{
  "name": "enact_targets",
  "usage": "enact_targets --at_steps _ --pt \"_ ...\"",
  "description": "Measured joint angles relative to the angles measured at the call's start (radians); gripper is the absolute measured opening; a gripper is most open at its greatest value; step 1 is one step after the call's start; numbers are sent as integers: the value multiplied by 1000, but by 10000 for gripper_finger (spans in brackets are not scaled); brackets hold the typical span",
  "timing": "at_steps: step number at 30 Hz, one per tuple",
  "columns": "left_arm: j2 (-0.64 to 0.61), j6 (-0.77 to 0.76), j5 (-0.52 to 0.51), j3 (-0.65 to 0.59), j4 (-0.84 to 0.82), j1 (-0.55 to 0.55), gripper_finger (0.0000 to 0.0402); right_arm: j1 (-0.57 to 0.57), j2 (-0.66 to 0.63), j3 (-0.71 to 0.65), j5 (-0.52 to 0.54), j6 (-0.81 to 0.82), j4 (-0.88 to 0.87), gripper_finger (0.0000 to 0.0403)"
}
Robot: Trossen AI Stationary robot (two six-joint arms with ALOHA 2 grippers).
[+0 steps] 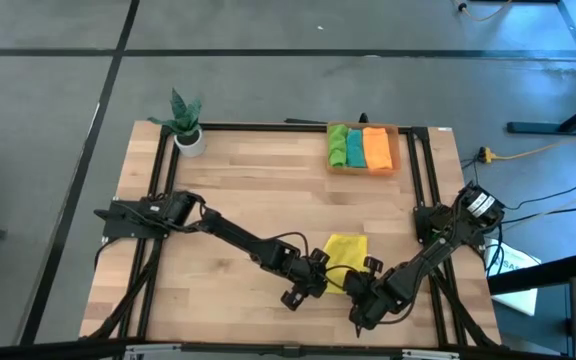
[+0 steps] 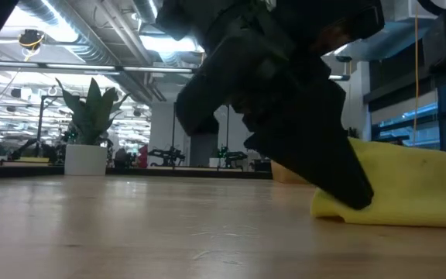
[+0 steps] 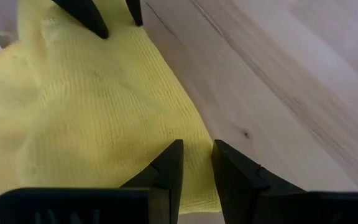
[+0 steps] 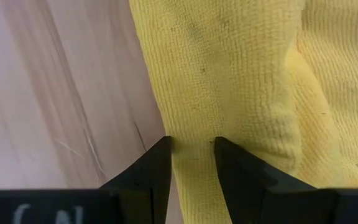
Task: Roll microfiber towels into tight, uniform cylinder then place into a basket
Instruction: Fold the yellow towel
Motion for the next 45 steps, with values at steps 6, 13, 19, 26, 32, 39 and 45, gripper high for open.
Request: enact_targets --at_steps 6,13,19,26,32,39,45 --pt "0 -4 -41 0 3 -1 78 0 0 0 0 0 3 126" --pt "35 -9 -52 4 25 -4 78 0 0 0 0 0 14 126" --pt "46 -42 -60 5 29 -8 77 0 0 0 -3 0 23 126" --pt "47 -59 -61 4 14 -7 12 0 0 1 -9 3 45 126" --pt "47 -71 -35 3 11 2 2 0 0 1 -15 4 53 125" --pt "48 -156 48 37 -49 38 0 0 12 1 -27 -46 60 99" --pt "48 -164 95 38 -56 61 0 1 47 5 -13 -52 56 92"
